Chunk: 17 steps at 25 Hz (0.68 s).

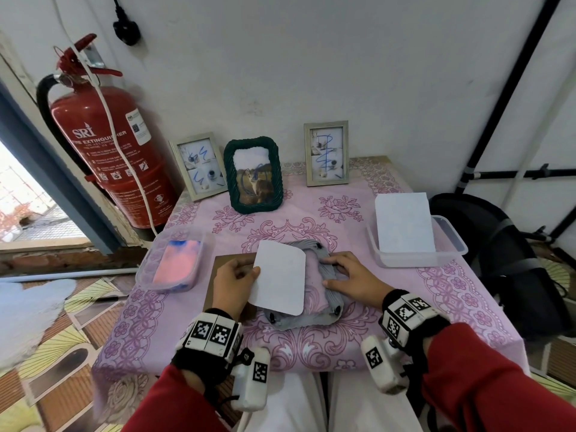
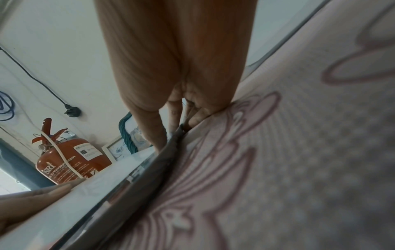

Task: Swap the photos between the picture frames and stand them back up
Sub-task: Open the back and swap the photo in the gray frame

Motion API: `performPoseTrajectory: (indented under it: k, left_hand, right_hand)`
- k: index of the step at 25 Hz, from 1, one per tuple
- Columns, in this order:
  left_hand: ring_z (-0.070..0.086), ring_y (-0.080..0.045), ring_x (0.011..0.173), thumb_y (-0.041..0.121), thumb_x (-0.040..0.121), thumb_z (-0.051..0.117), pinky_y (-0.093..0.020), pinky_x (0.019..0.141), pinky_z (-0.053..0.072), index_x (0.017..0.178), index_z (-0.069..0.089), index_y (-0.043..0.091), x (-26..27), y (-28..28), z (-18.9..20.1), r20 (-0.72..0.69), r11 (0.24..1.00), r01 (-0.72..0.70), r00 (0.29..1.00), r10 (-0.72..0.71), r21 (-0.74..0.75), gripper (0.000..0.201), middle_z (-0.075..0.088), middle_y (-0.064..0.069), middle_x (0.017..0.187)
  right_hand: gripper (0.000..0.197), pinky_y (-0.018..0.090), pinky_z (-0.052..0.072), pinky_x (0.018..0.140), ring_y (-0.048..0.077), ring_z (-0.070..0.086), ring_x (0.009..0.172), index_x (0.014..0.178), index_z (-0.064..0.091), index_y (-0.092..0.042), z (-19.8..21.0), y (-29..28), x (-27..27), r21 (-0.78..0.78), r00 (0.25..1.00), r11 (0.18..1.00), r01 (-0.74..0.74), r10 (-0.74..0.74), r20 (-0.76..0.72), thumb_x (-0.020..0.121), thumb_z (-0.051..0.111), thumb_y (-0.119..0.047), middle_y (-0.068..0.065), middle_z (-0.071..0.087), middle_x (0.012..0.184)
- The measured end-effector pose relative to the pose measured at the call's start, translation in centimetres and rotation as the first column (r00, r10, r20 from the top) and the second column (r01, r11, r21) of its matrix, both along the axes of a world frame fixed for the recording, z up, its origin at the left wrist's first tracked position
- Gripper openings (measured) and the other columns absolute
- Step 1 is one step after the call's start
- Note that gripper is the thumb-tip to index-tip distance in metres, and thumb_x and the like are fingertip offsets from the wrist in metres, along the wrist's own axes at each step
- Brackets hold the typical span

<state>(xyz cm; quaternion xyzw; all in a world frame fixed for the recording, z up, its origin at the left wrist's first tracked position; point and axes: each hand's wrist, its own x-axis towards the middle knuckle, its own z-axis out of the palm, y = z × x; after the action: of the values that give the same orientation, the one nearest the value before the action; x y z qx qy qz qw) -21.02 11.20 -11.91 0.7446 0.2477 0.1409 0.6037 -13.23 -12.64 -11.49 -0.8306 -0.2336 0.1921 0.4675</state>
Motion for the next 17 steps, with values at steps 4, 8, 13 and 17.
performPoseTrajectory:
  k: [4,8,13,17]
  left_hand:
    - [0.061,-0.024,0.079,0.008,0.084,0.065,-0.041,0.079,0.05,0.1,0.063,0.011,-0.3,0.1,-0.3,0.005,0.999,-0.003,1.0,0.003,0.05,0.016,0.064,-0.005,0.074]
    - [0.06,-0.022,0.078,0.007,0.085,0.064,-0.035,0.076,0.048,0.106,0.062,0.005,-0.5,0.1,-0.4,0.015,0.998,0.005,1.0,-0.006,0.067,0.021,0.064,-0.007,0.077]
    - [0.06,-0.017,0.076,0.005,0.086,0.062,-0.031,0.076,0.049,0.108,0.062,0.003,-0.4,0.1,-0.1,0.082,1.0,-0.004,0.997,0.002,0.02,0.023,0.064,-0.002,0.077]
    - [0.064,-0.033,0.099,0.008,0.085,0.065,-0.048,0.093,0.05,0.109,0.059,0.008,-0.2,0.0,0.6,0.128,0.997,-0.003,0.992,0.013,-0.072,0.025,0.068,-0.016,0.099]
  right_hand:
    - [0.054,0.01,0.022,0.103,0.02,0.038,0.129,0.134,0.046,-0.009,0.0,0.1,-0.1,0.02,1.0,1.0,-0.005,0.005,-0.01,0.084,0.064,-0.002,0.017,0.036,0.131]
    - [0.052,0.011,0.021,0.103,0.019,0.035,0.131,0.133,0.05,-0.011,-0.3,0.4,0.1,-0.02,1.0,1.0,0.015,-0.015,-0.003,0.084,0.063,0.0,0.015,0.034,0.133]
    - [0.052,0.015,0.02,0.107,0.019,0.032,0.133,0.134,0.049,-0.013,-0.1,0.5,0.1,-0.047,1.0,0.999,0.016,-0.017,-0.013,0.085,0.061,-0.002,0.013,0.031,0.136]
    - [0.051,0.012,0.019,0.104,0.021,0.032,0.133,0.136,0.046,-0.013,1.1,0.9,-0.2,-0.16,0.998,0.986,-0.034,0.042,0.044,0.087,0.059,-0.008,0.013,0.028,0.137]
